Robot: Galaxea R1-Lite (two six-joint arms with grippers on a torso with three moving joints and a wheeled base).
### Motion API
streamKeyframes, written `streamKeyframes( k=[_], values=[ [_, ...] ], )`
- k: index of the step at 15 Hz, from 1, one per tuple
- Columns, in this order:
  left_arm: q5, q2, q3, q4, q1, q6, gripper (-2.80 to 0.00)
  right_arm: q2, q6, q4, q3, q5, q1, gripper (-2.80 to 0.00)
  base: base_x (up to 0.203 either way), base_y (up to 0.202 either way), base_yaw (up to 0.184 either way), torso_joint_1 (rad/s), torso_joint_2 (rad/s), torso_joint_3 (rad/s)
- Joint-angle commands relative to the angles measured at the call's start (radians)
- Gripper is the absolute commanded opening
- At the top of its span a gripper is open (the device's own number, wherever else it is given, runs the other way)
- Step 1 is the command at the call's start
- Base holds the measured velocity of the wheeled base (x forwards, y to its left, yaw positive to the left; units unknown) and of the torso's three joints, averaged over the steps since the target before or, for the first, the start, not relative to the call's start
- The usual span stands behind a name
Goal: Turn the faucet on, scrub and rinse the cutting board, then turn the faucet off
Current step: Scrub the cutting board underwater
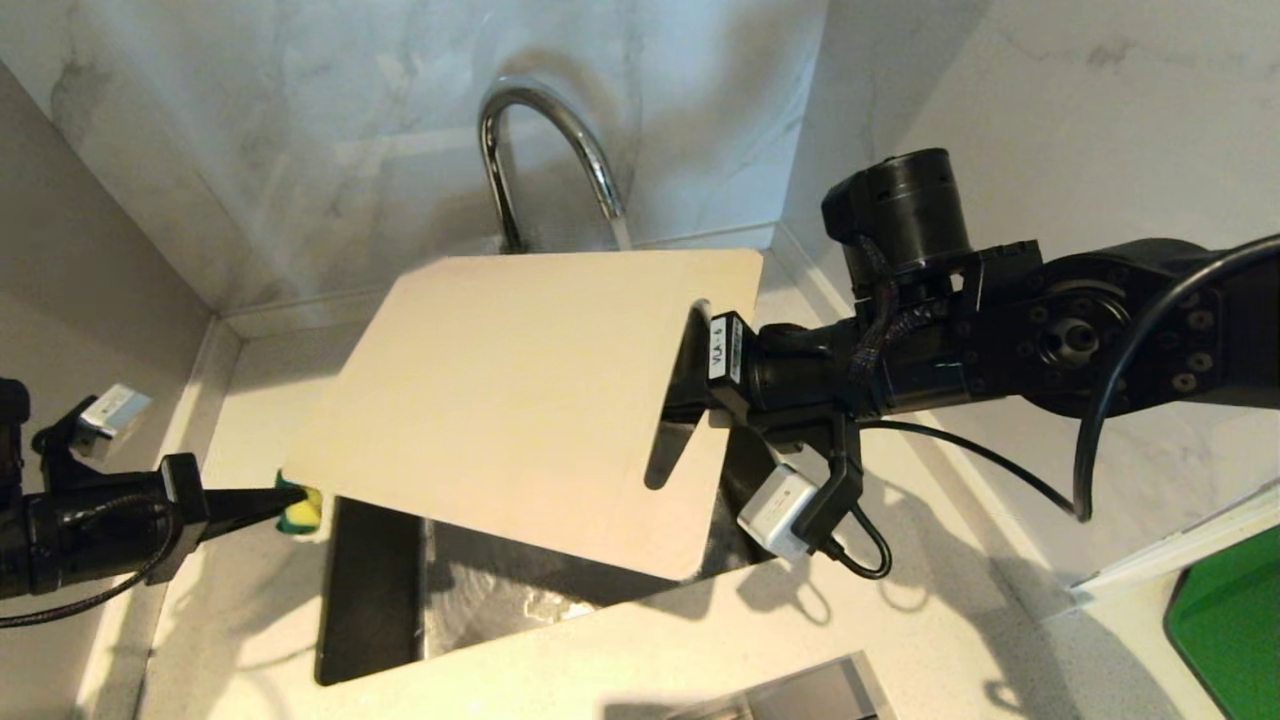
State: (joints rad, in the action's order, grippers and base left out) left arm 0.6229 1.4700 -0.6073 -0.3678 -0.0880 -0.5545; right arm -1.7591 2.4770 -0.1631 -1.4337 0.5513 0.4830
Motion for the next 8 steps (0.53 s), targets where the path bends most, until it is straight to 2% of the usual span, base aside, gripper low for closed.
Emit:
streamKeyframes(
  k=[1,5,8],
  values=[
    [0.003,0.002,-0.001,0.000,-0.021,-0.004,-2.80,0.001,0.014,0.013,0.015,0.002,0.000,-2.80,0.000,0.000,0.000,0.000,0.00,0.000],
    [0.005,-0.022,-0.065,0.023,-0.002,-0.011,-2.80,0.003,0.011,0.062,0.055,0.002,0.002,-2.80,0.000,0.000,0.000,0.000,0.00,0.000],
    [0.007,-0.052,-0.171,0.150,0.028,-0.016,-2.80,0.016,0.011,0.062,0.082,0.002,0.002,-2.80,0.000,0.000,0.000,0.000,0.00,0.000]
  ],
)
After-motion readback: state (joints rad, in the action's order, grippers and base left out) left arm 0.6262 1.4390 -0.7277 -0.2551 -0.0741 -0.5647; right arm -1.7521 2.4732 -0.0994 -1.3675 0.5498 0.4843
